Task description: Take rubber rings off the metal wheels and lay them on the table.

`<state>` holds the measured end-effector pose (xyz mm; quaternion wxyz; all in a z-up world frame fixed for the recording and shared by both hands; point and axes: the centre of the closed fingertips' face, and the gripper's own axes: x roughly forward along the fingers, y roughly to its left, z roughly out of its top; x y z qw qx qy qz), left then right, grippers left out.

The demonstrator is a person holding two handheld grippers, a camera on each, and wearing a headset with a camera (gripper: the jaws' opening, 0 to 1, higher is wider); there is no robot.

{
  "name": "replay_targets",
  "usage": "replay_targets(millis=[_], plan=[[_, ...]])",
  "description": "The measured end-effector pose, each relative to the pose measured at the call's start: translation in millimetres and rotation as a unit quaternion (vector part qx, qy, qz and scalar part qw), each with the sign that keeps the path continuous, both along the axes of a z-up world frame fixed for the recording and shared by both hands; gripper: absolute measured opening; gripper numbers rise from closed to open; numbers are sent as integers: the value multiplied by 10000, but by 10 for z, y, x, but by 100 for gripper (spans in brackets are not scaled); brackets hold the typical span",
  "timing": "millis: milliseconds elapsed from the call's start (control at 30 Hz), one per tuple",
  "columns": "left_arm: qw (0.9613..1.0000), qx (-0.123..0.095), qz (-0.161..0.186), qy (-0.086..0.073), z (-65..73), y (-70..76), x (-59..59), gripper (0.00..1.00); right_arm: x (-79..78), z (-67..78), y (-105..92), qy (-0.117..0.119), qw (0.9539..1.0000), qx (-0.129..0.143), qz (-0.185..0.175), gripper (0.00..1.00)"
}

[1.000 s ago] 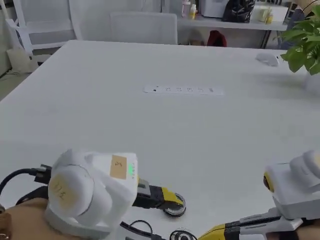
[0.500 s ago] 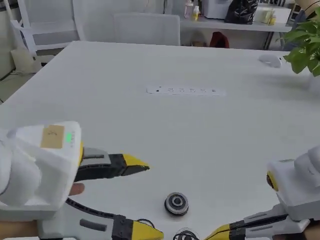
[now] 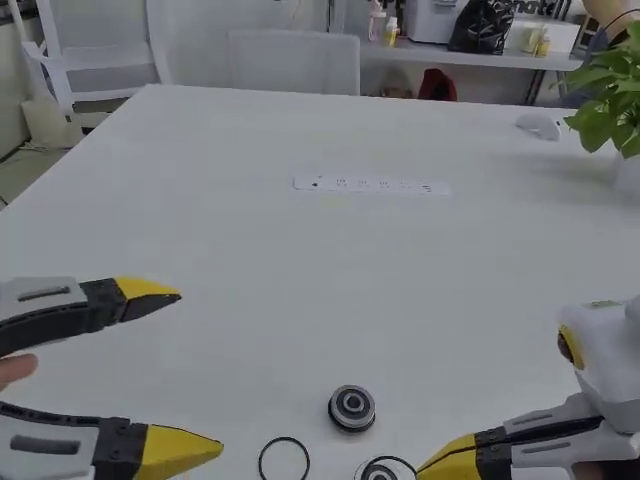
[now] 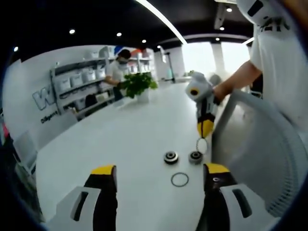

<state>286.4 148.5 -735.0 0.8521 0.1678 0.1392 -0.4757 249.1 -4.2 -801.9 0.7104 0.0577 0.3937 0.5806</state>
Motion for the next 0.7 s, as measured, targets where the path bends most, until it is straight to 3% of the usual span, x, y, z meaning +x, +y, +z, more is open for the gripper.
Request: replay_targets(millis=[167, 300, 367, 700], plan=[[9996, 0, 273, 77, -55, 135, -20, 79, 30, 69, -59, -133, 9999, -21, -41, 0], [9984, -133, 510, 194, -89, 220, -44, 81, 67, 148, -99, -199, 9997, 2, -127, 0], [9972, -258, 598, 365, -117, 222, -71, 85, 80, 174, -116, -276, 9995, -52, -146, 0], [9932, -565, 802, 629, -164, 231, -149, 96, 85, 349, -143, -479, 9987, -68, -157, 0]])
